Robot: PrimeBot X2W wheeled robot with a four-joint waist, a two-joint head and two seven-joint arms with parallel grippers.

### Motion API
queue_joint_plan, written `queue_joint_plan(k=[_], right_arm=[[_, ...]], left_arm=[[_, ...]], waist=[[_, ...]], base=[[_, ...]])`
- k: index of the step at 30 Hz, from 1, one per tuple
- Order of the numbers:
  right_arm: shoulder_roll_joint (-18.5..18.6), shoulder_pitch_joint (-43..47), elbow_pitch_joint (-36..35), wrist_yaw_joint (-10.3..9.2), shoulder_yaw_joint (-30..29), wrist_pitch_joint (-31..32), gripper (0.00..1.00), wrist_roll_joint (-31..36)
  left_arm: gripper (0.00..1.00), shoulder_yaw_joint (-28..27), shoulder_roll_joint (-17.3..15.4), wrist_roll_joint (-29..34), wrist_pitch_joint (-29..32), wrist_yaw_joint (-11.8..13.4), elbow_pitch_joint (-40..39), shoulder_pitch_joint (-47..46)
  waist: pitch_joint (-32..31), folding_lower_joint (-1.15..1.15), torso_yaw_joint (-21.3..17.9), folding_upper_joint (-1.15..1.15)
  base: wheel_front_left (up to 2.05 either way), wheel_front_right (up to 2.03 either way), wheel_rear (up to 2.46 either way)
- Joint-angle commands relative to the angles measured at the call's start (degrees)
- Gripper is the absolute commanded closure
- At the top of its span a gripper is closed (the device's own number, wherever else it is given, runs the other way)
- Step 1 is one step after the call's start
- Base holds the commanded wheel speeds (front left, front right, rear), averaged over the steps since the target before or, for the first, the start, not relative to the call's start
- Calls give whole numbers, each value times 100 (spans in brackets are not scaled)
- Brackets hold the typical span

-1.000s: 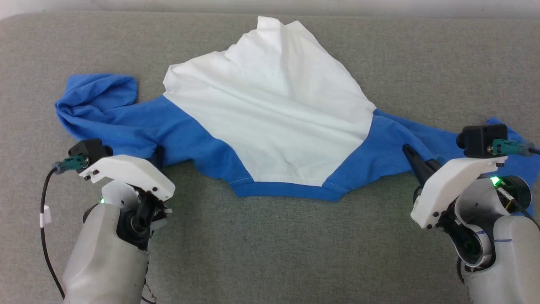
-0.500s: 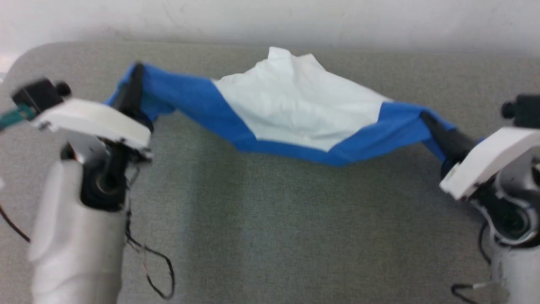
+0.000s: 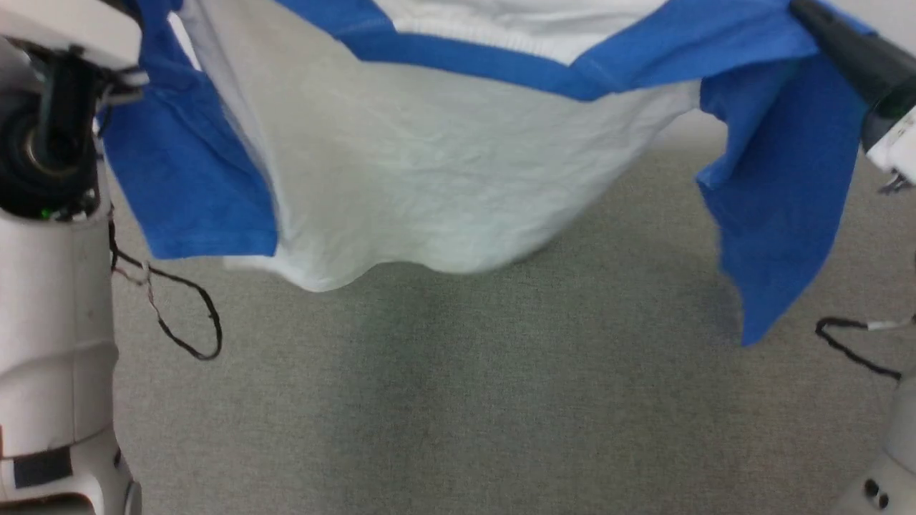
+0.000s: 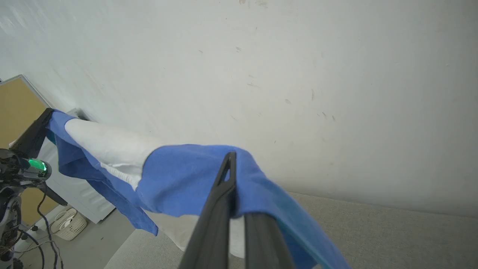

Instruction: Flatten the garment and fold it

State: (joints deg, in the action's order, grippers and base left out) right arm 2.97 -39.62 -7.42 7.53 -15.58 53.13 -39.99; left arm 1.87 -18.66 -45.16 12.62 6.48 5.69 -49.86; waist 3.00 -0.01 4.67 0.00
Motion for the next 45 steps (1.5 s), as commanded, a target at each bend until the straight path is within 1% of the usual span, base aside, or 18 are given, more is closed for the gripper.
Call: queue_joint_plan(k=[1,6,10,13,17,20,24,28,30,33,36,41,43,45], right_arm=[[-6,-122,42,-4,-47,36,100,-59],[-8,-732,340,-4,-147,210,100,-170],[-8,-1248,737,-4,-276,195,100,-208],[-9,-1690,1149,-4,-331,138,100,-133],[-9,-2396,1764,-4,-273,-42,100,274],[-9,-2960,2192,-4,-144,-323,100,631],[-9,-3725,2754,-4,55,-923,100,1119],[-9,-4437,3291,-4,194,-1633,100,1431],[-9,-4730,3525,-4,260,-1991,100,1498],[-9,-4978,3843,-4,382,-2426,100,1550],[-9,-5049,4095,-4,466,-2678,100,1519],[-9,-4740,4261,-4,705,-2725,100,1316],[-9,-4504,4187,-4,754,-2694,100,1260],[-9,-4199,4017,-4,790,-2646,100,1210]], left_arm=[[100,8,-50,54,10,32,33,-131],[100,148,-187,216,179,74,311,-595],[100,240,-315,289,406,109,629,-875],[100,293,-445,368,554,136,881,-1090],[100,405,-639,550,704,160,1223,-1451],[100,479,-719,684,748,203,1424,-1756],[100,575,-931,1022,637,311,1577,-2182],[100,591,-1054,1315,323,443,1696,-2671],[100,564,-1057,1403,59,476,1784,-2902],[100,546,-993,1454,-341,445,1989,-3093],[100,563,-865,1411,-619,345,2234,-3116],[100,575,-662,1260,-959,147,2671,-2838],[100,593,-575,1178,-1059,21,2794,-2667],[100,729,-577,1220,-1076,-130,2898,-2443]], waist=[[-91,1,-2,0],[-130,1,7,0],[-21,1,8,0],[192,1,-23,0],[662,1,-96,0],[1090,1,-162,0],[1690,1,-280,0],[2238,1,-360,0],[2460,1,-369,0],[2674,1,-352,0],[2831,1,-287,0],[2883,1,-182,0],[2843,1,-131,0],[2767,1,-81,0]], base=[[0,0,0],[0,0,0],[0,0,0],[0,0,0],[0,0,0],[0,0,0],[0,0,0],[0,0,0],[0,0,0],[0,0,0],[0,0,0],[0,0,0],[0,0,0],[0,0,0]])
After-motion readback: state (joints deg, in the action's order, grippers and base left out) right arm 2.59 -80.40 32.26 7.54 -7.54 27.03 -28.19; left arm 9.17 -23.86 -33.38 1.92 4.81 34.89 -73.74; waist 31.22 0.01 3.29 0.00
